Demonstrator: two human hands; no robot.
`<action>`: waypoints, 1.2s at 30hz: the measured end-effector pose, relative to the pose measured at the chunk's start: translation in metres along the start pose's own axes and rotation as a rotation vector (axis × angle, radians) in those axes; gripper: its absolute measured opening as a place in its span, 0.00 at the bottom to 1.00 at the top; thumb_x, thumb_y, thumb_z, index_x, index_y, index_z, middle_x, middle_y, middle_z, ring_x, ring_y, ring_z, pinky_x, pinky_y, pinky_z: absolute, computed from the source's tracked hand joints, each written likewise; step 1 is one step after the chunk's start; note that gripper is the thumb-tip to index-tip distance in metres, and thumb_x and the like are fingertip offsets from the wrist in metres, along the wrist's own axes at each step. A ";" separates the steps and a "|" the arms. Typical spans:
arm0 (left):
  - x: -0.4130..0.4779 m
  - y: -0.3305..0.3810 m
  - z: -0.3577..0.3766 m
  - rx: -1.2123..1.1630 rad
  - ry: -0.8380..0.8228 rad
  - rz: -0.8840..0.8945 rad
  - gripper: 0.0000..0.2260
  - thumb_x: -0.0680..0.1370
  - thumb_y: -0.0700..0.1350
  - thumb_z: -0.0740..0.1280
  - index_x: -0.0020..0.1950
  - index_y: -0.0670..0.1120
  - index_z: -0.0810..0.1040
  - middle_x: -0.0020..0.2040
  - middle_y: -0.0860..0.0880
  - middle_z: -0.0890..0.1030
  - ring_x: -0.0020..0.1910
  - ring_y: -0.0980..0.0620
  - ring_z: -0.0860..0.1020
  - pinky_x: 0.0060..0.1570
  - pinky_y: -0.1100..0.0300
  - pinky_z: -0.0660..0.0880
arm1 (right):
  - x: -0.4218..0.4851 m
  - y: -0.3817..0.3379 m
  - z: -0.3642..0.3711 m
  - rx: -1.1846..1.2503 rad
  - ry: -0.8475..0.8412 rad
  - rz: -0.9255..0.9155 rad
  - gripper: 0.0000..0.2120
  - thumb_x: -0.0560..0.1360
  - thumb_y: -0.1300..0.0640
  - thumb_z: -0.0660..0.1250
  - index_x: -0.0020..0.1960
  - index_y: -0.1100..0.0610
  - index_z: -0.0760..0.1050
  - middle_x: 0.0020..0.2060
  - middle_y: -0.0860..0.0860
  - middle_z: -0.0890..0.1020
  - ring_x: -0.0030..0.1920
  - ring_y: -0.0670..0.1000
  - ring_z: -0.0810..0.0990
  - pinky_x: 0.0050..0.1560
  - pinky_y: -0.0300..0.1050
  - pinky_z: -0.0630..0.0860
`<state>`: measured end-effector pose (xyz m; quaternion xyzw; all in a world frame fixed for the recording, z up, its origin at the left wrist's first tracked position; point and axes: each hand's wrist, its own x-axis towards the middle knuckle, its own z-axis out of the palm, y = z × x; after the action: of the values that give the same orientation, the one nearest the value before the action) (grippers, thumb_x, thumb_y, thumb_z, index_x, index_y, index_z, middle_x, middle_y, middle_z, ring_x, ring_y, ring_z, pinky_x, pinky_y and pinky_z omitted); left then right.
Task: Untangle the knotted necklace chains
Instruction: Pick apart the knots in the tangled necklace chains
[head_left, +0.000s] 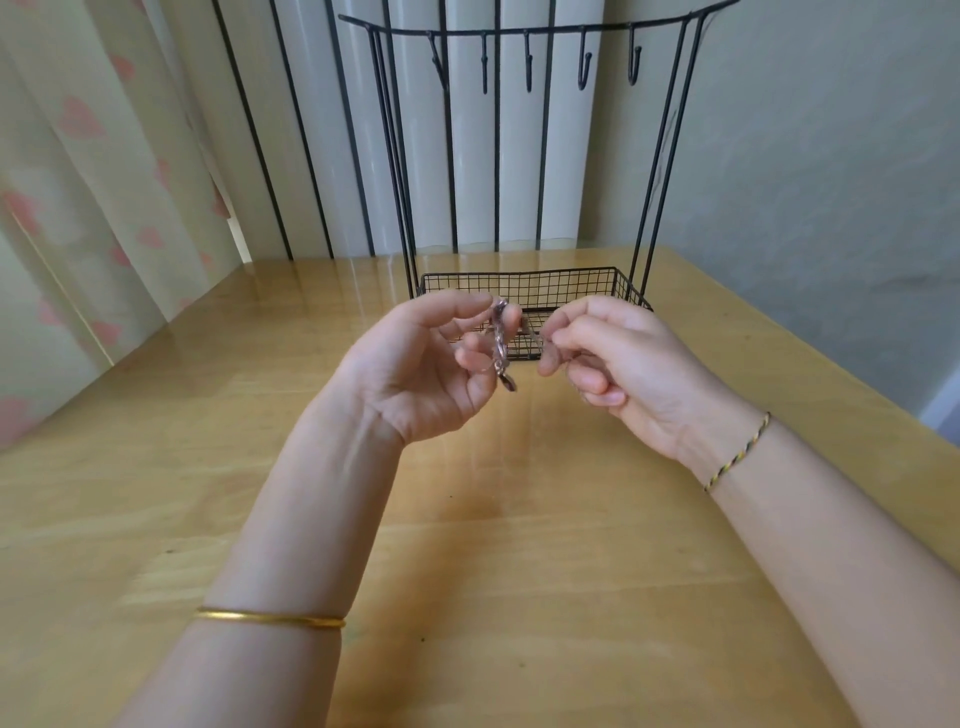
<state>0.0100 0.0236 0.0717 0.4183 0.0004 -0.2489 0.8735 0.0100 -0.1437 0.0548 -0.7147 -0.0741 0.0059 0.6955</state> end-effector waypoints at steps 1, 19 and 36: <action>0.000 0.000 0.001 -0.020 -0.011 -0.007 0.05 0.68 0.38 0.65 0.41 0.37 0.79 0.40 0.47 0.78 0.22 0.60 0.67 0.21 0.74 0.67 | 0.000 0.000 -0.001 -0.006 -0.023 0.011 0.04 0.75 0.66 0.62 0.45 0.60 0.74 0.31 0.55 0.79 0.23 0.46 0.61 0.21 0.35 0.54; 0.002 -0.004 0.002 -0.047 -0.069 -0.027 0.04 0.70 0.36 0.62 0.44 0.40 0.72 0.39 0.45 0.82 0.12 0.58 0.63 0.13 0.70 0.61 | 0.002 0.001 0.000 0.310 -0.080 0.178 0.05 0.74 0.64 0.63 0.40 0.58 0.73 0.32 0.52 0.78 0.21 0.43 0.61 0.21 0.34 0.54; 0.002 -0.003 0.003 -0.006 -0.061 0.145 0.16 0.72 0.36 0.60 0.59 0.43 0.66 0.48 0.41 0.82 0.19 0.58 0.66 0.19 0.71 0.65 | -0.007 0.002 0.013 -0.315 -0.121 -0.202 0.03 0.71 0.58 0.72 0.40 0.57 0.80 0.38 0.50 0.78 0.38 0.45 0.73 0.41 0.38 0.70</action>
<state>0.0101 0.0190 0.0716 0.4067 -0.0556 -0.1976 0.8902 0.0014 -0.1314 0.0517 -0.8019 -0.1873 -0.0328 0.5665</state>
